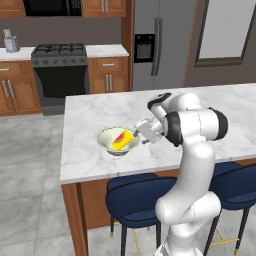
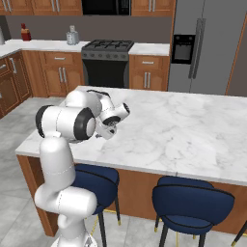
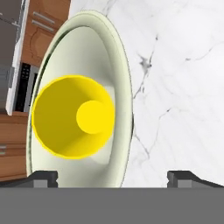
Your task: Place the cup inside the bowl on the dining table and move the bowl to any counter.
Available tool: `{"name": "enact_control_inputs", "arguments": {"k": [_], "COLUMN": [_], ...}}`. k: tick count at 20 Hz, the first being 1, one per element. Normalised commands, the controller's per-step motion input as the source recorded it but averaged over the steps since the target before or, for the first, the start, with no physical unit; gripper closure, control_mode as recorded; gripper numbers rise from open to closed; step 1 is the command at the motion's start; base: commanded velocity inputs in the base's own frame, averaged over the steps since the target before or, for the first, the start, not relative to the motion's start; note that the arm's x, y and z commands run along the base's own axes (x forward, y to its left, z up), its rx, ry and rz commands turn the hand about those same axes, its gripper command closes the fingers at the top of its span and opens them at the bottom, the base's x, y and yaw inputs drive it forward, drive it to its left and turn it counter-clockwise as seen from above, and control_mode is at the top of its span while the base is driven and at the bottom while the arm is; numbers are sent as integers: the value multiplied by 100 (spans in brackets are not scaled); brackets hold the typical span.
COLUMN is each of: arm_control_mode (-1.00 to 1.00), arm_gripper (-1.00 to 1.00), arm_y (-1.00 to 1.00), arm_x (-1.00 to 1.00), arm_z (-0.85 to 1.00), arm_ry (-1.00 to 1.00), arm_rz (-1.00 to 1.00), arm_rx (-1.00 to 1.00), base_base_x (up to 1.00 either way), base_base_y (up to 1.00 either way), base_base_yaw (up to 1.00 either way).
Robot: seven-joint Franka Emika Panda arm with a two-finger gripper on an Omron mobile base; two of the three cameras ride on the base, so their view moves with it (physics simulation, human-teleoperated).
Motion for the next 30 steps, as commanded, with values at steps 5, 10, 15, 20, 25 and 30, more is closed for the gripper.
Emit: {"name": "enact_control_inputs", "arguments": {"k": [5,10,15,20,25,30], "arm_control_mode": [-100,-100,-100,-100,-100,-100], "arm_gripper": [-100,-100,-100,100,100,100], "arm_y": [14,4,0,0,0,0], "arm_x": [6,2,0,0,0,0], "arm_z": [-5,-1,0,-2,0,-1], "arm_ry": [0,0,1,0,1,0], "arm_rz": [0,0,0,0,0,0], "arm_rx": [2,0,0,1,1,1], "base_base_x": [0,0,0,0,0,0], "base_base_y": [0,0,0,0,0,0], "base_base_yaw": [0,0,0,0,0,0]}}
